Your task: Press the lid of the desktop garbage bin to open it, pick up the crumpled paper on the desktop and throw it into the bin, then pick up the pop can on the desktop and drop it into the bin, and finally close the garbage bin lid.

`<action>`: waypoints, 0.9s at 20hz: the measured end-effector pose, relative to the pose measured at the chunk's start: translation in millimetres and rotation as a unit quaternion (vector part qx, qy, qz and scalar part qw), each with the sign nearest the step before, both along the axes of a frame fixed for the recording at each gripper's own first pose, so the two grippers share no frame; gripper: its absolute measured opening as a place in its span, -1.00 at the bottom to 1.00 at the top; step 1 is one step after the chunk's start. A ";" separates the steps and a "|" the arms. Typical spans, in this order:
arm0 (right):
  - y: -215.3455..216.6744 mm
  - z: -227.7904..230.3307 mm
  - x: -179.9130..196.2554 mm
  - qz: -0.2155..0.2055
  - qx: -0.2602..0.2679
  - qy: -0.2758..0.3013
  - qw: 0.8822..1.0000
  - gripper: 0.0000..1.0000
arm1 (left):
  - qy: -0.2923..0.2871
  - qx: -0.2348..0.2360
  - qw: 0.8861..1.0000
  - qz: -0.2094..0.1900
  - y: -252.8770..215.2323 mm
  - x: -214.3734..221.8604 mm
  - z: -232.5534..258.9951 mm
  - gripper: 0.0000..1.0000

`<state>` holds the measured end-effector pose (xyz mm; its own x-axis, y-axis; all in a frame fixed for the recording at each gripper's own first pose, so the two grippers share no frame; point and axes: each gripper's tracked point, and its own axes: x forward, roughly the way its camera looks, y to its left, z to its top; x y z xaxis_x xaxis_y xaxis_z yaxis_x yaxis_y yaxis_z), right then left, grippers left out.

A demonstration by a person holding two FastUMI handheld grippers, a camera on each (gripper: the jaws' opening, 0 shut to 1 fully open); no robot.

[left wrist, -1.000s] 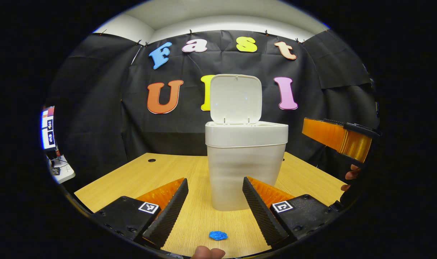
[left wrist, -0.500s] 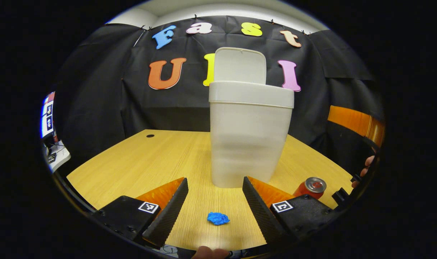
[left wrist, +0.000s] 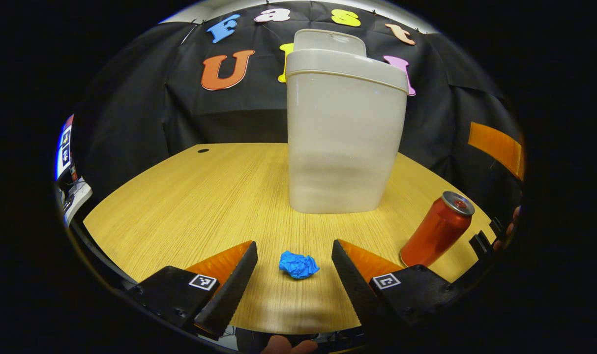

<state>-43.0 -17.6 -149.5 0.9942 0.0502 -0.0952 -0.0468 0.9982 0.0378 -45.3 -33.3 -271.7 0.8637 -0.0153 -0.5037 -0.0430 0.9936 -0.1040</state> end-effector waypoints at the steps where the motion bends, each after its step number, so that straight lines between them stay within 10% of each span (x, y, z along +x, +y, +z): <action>1: -0.9 -1.7 -2.1 -0.003 0.000 -0.001 1.000 0.92 | 0.005 -0.001 1.000 -0.001 0.7 0.3 -4.1 0.98; 12: -3.1 -35.2 -17.3 0.007 0.017 0.040 0.999 0.92 | 0.012 0.022 1.000 0.002 3.2 -3.4 -24.2 0.90; 18: -0.1 -49.7 -24.2 0.015 0.019 0.056 0.998 0.92 | -0.006 0.033 0.999 0.017 -4.6 -9.3 -23.1 0.54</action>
